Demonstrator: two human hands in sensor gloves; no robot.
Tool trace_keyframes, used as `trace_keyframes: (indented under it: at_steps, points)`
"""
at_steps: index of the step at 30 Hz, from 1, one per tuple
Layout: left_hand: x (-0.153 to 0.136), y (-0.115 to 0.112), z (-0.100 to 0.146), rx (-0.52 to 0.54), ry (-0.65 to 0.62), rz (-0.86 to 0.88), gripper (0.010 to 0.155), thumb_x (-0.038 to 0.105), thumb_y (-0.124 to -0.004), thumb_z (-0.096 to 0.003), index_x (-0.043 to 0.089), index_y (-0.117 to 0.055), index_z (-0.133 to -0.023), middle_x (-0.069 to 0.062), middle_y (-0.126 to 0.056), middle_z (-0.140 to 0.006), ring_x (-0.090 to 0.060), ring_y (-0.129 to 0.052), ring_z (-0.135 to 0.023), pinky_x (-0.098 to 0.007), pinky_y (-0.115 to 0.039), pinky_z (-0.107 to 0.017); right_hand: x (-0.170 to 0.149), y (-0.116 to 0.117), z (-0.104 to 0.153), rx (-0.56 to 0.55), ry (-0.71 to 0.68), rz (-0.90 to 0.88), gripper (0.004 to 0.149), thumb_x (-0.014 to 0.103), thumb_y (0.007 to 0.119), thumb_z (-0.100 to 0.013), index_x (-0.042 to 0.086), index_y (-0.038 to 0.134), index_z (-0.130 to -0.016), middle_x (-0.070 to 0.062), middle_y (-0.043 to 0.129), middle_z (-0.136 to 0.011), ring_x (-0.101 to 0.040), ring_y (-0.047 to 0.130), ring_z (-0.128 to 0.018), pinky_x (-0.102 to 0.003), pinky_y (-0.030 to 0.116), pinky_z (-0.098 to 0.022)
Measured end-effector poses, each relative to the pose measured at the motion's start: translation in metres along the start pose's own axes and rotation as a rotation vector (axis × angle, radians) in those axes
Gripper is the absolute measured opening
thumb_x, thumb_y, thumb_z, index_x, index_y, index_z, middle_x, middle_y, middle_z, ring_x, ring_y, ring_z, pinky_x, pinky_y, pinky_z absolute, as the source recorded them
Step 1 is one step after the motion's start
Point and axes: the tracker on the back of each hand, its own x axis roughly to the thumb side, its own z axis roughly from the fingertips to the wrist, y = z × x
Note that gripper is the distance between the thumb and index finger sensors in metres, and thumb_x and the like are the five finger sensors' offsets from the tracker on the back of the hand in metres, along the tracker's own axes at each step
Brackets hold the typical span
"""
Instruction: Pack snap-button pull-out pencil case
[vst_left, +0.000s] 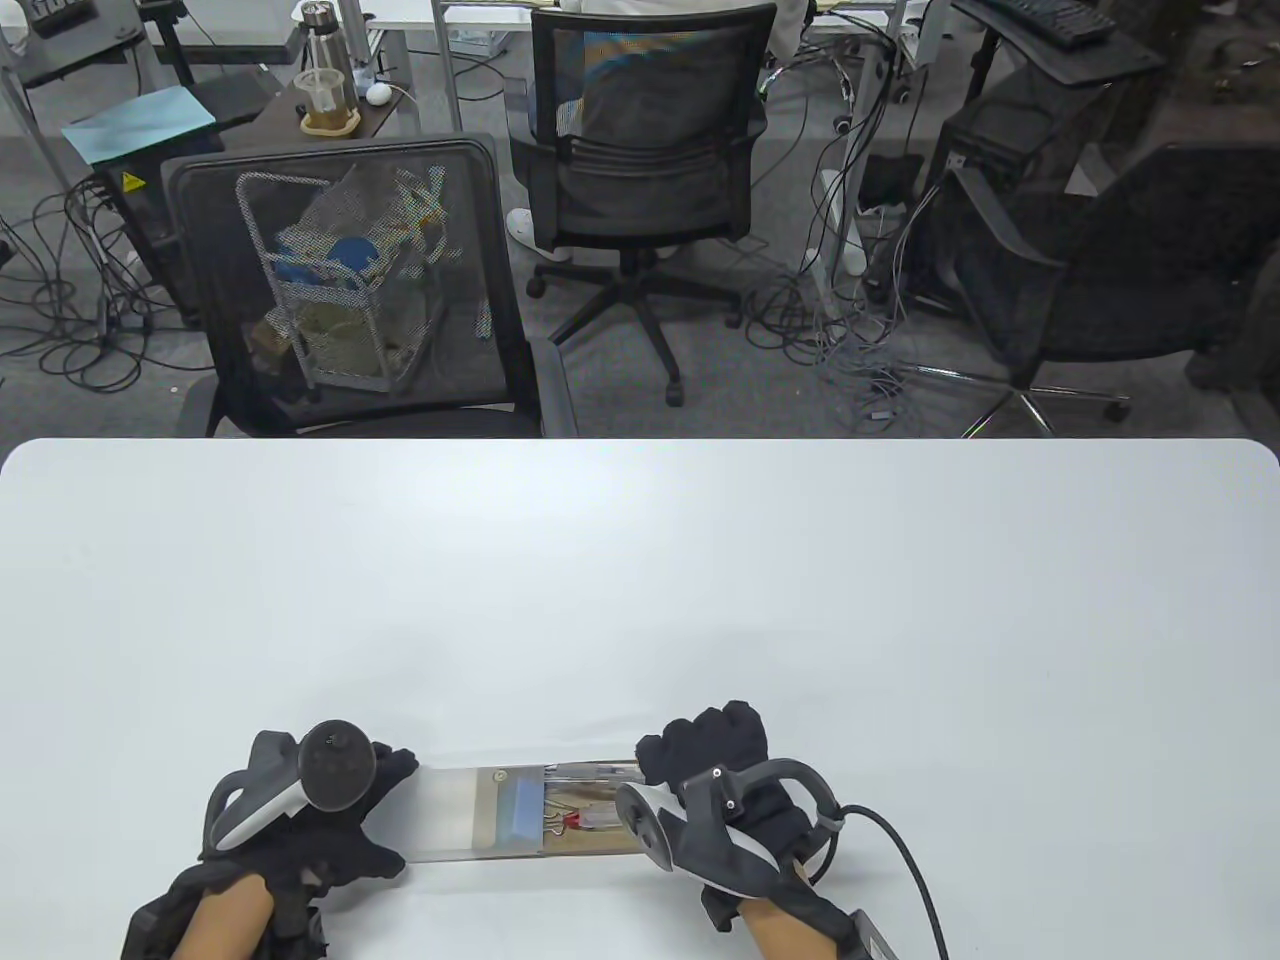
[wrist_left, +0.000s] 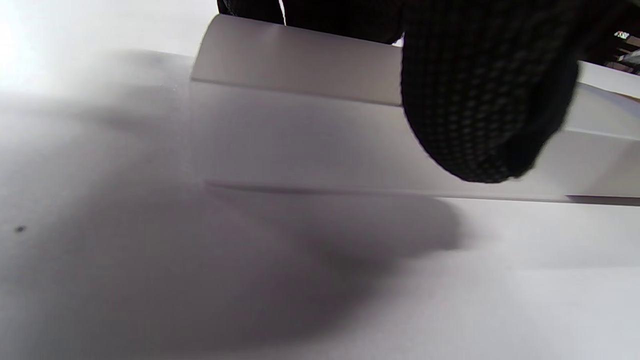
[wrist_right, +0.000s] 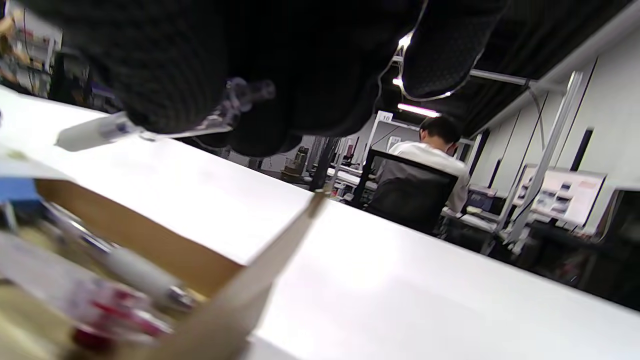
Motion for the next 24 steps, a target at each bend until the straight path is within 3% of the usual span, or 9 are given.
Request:
trace_keyframes:
  at_steps: [4,11,24]
  points:
    - [0.000,0.000,0.000,0.010,-0.008,-0.013,0.094,0.052,-0.100,-0.0244,0.043,-0.056,-0.107,0.012,-0.055,-0.118,-0.026,-0.058,-0.116,-0.066,-0.032,-0.083,0.006,0.002,0.000,-0.001,0.002,0.084,0.043,0.048,0.082,-0.036,0.043,0.084,-0.079,0.018,0.096,-0.077,-0.009,0.091,-0.073,-0.050,0.067,-0.075]
    - [0.000,-0.001,0.000,0.013,-0.009,-0.004,0.094,0.051,-0.100,-0.0248,0.042,-0.056,-0.108,0.011,-0.055,-0.118,-0.027,-0.057,-0.116,-0.066,-0.031,-0.084,0.021,0.011,-0.008,0.007,-0.010,0.070,0.043,0.048,0.083,-0.036,0.046,0.084,-0.079,0.020,0.096,-0.078,-0.006,0.092,-0.074,-0.049,0.066,-0.076]
    - [0.001,-0.002,0.001,0.026,-0.013,-0.019,0.094,0.052,-0.100,-0.0243,0.042,-0.057,-0.107,0.011,-0.056,-0.118,-0.027,-0.058,-0.115,-0.066,-0.032,-0.083,0.041,0.038,-0.016,-0.018,-0.030,0.213,0.041,0.053,0.092,-0.029,0.049,0.091,-0.069,0.023,0.100,-0.070,-0.004,0.095,-0.069,-0.046,0.068,-0.075]
